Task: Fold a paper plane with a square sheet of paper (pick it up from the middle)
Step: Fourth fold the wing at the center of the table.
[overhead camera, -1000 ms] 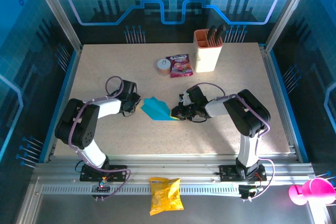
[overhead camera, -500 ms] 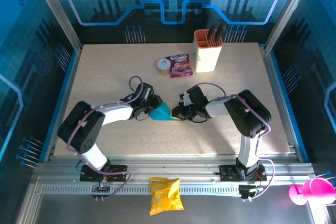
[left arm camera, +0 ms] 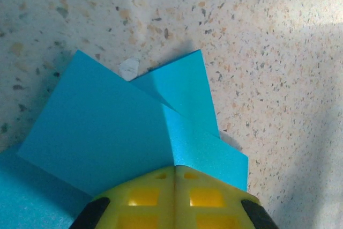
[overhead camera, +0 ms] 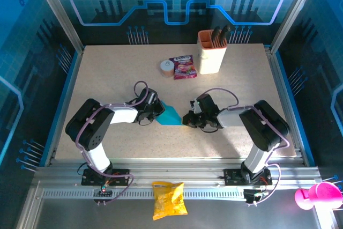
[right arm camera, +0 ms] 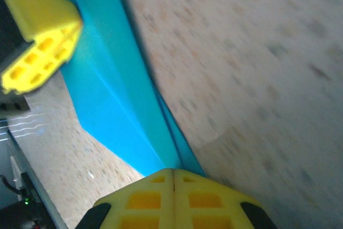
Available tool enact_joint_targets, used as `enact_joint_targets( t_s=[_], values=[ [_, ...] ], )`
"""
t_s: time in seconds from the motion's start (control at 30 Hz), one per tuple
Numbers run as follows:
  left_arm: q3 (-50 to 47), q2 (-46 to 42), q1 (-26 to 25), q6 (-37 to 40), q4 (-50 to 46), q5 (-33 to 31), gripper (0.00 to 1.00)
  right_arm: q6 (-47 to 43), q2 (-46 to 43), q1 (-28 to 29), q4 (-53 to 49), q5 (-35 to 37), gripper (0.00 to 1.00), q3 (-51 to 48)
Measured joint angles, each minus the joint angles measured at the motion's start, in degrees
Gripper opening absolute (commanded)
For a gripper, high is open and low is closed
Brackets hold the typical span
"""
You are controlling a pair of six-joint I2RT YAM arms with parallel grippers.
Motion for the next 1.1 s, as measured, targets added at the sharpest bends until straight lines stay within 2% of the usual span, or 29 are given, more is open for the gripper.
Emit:
enact_joint_targets(
  t_s=[0.2,0.37,0.63,0.9,1.1],
  values=[
    [-0.1,0.4,2.7,3.3,1.7,-0.6,0.02,-1.7,-10.9,-1.7,-13.3,3.5,0.01,-3.9],
    [-0.1,1.5,3.2,6.5,4.0,0.4,0.01,-3.3,-13.7,-2.2,-22.4,4.7,0.18,0.3],
    [0.6,3.0,3.8,10.5,6.0,2.9,0.0,-3.8,-7.1,-2.2,-19.6,4.1,0.25,10.4],
    [0.7,3.2,4.6,12.3,6.2,4.8,0.0,-2.5,2.0,-0.3,-17.0,4.5,0.27,12.3],
    [0.7,3.7,5.2,12.4,7.2,6.3,0.0,-1.7,3.0,0.3,-17.0,4.9,0.27,13.0]
  ],
)
